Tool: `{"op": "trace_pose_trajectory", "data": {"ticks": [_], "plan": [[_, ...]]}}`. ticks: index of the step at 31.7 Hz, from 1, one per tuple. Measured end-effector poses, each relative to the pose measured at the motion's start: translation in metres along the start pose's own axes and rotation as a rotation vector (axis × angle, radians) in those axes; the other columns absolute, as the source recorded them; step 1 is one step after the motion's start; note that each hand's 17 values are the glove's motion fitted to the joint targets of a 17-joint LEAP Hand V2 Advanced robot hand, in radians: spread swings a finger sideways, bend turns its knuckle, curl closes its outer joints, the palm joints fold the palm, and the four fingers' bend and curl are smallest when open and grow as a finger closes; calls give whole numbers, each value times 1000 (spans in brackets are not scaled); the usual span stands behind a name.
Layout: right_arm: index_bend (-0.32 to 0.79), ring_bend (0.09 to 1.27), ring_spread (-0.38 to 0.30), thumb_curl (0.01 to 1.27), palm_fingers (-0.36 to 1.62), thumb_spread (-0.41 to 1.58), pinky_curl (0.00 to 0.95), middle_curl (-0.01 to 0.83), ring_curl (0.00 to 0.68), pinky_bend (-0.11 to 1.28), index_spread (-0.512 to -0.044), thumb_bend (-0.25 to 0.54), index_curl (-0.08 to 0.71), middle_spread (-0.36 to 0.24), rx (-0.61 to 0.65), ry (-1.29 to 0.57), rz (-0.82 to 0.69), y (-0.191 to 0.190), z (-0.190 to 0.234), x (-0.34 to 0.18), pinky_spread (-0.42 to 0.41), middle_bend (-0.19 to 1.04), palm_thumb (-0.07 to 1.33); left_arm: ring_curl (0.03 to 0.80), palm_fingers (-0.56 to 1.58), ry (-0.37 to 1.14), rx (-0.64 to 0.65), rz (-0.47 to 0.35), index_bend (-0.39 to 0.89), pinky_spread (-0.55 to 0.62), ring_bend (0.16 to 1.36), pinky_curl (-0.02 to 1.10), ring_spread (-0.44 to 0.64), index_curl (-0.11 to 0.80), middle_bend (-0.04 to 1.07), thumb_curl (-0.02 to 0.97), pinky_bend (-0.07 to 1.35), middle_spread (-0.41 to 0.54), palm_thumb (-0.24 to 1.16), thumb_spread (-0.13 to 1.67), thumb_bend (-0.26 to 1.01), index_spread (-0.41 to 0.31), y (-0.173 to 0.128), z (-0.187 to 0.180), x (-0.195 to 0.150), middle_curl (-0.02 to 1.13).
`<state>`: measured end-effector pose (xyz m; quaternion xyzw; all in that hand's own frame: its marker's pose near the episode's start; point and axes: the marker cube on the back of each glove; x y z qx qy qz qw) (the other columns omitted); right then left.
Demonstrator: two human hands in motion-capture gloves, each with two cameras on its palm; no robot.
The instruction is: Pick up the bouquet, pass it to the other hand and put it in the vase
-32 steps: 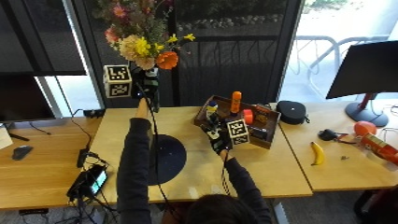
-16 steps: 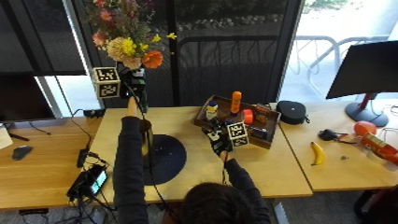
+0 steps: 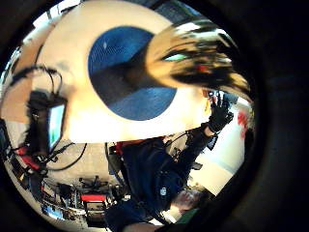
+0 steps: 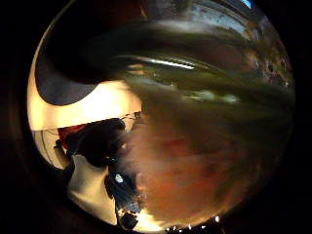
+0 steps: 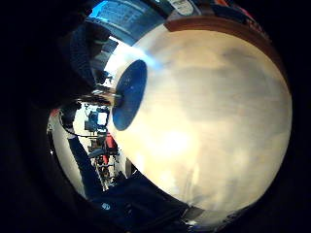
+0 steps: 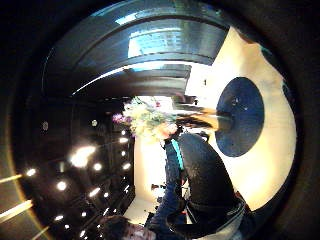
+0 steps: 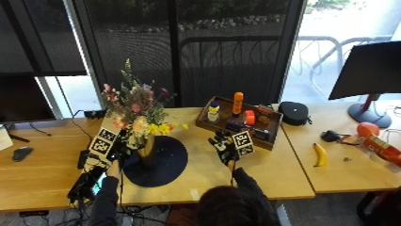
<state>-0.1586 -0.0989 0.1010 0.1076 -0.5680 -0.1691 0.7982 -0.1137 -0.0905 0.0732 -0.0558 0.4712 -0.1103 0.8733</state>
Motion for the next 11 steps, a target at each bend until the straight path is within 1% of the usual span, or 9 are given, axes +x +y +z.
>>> {"op": "trace_pose_trajectory", "data": {"ticks": [2, 4, 6, 11], "plan": [[150, 578, -101, 367, 293, 1106, 344, 327, 322, 748, -354, -26, 195, -99, 22, 39, -22, 0, -6, 14, 160, 174, 518, 389, -235, -9, 32, 14, -15, 269, 552, 449, 235, 430, 154, 344, 471, 197, 506, 945, -29, 14, 9, 1, -13, 463], [149, 572, -100, 366, 302, 1107, 341, 324, 321, 737, -352, -25, 202, -98, 4, 12, -3, 4, -10, 19, 165, 173, 517, 355, -212, -33, 68, 30, -10, 330, 544, 424, 295, 389, 138, 348, 467, 255, 522, 932, -22, 46, 15, -2, -18, 404], [149, 565, -99, 365, 310, 1108, 339, 322, 318, 728, -350, -24, 208, -97, -8, -13, 28, 6, -13, 22, 167, 172, 516, 341, -205, -53, 89, 43, 0, 379, 555, 410, 345, 355, 142, 349, 473, 301, 533, 921, -22, 65, 18, -7, -17, 378], [148, 559, -98, 367, 342, 1114, 333, 318, 316, 692, -345, -18, 221, -95, 60, 77, -56, -8, -15, 39, 170, 176, 528, 327, -205, -65, 119, 52, 19, 456, 574, 395, 432, 288, 158, 350, 485, 377, 542, 898, -28, 102, 27, -17, -6, 353]]}}
